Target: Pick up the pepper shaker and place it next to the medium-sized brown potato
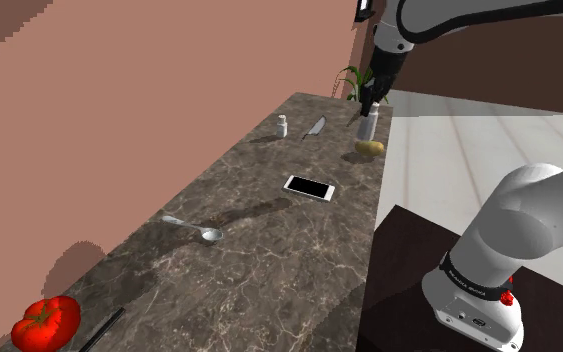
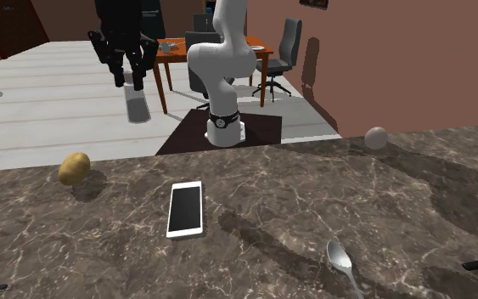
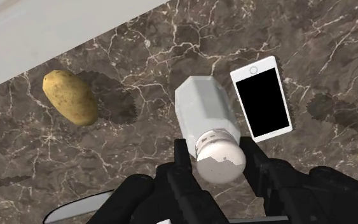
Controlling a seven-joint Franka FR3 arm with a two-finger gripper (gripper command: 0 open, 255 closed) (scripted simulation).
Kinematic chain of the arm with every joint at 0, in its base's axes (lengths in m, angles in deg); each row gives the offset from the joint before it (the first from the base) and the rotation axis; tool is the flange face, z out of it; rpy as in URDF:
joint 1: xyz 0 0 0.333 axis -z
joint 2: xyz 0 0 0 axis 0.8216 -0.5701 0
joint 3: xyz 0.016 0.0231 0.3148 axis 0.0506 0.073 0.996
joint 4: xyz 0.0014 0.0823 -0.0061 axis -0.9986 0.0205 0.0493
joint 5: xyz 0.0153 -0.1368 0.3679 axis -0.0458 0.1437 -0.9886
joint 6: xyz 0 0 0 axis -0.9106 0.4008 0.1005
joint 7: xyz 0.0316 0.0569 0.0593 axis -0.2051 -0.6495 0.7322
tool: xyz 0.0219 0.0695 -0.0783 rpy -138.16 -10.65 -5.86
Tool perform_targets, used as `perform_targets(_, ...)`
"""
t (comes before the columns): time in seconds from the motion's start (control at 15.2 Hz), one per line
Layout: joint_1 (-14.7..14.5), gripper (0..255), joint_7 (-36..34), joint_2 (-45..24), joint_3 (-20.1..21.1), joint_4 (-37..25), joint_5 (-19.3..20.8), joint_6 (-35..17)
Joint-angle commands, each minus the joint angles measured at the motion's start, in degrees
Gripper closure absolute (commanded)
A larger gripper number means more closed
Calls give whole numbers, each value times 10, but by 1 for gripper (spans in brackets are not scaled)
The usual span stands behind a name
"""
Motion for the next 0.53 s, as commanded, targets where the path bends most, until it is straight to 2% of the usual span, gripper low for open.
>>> perform_targets(0.0,10,255,31,-21,-27,-16,10,-8)
perform_targets(0.2,21,255,72,-57,-63,-45,19,-19)
perform_targets(0.46,22,255,71,-59,-65,-16,22,-51)
